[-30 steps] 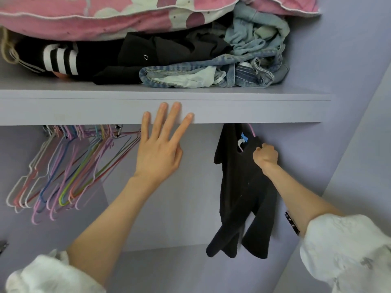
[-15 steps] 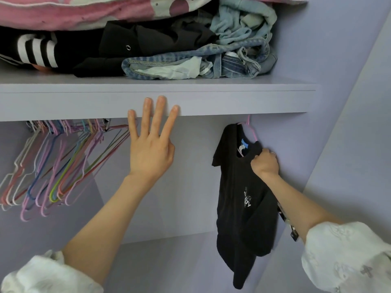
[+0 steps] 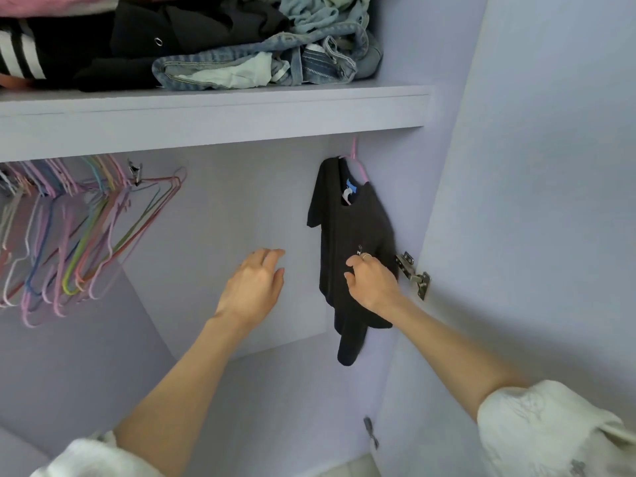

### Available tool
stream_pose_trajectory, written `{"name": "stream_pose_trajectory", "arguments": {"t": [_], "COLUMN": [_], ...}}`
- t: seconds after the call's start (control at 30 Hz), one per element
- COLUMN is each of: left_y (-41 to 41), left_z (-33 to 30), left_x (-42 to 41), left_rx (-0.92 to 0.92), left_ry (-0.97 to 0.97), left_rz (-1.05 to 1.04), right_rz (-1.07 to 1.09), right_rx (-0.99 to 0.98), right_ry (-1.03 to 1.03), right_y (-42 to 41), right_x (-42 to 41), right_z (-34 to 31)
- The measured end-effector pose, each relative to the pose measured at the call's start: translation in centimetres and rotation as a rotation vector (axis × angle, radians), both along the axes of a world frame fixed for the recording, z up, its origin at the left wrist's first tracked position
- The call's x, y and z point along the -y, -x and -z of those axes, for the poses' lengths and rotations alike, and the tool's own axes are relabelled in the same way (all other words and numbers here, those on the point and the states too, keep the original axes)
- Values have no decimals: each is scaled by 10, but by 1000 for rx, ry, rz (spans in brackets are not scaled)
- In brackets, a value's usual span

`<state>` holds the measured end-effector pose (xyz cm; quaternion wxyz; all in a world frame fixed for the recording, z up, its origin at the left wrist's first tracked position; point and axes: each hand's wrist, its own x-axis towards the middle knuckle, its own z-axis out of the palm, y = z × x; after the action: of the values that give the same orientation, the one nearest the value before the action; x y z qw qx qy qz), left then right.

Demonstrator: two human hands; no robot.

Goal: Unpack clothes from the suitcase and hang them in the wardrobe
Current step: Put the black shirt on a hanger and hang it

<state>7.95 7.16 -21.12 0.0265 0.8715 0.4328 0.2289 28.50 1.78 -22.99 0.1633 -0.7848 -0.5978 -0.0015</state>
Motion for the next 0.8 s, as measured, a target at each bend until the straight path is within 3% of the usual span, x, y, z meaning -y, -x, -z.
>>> {"name": "stream_pose_trajectory", "arguments": {"t": [0.33,0.47,0.67,0.8], "left_y": [25,20,-7,-66], "left_z": [111,157,186,196], "left_x": [142,208,273,333], "left_rx": [-116,-205,-380,-456], "left_ry": [424,598,670,675], "left_rz": [149,220,354,517], "right_rz": [27,7,167,268], "right_rx": [-254,-368,-518,-578], "right_ry": [300,535,662,668], "right_y": [70,80,47,5], "right_x": [172,251,361,435], "right_z": [104,149,190,213]}}
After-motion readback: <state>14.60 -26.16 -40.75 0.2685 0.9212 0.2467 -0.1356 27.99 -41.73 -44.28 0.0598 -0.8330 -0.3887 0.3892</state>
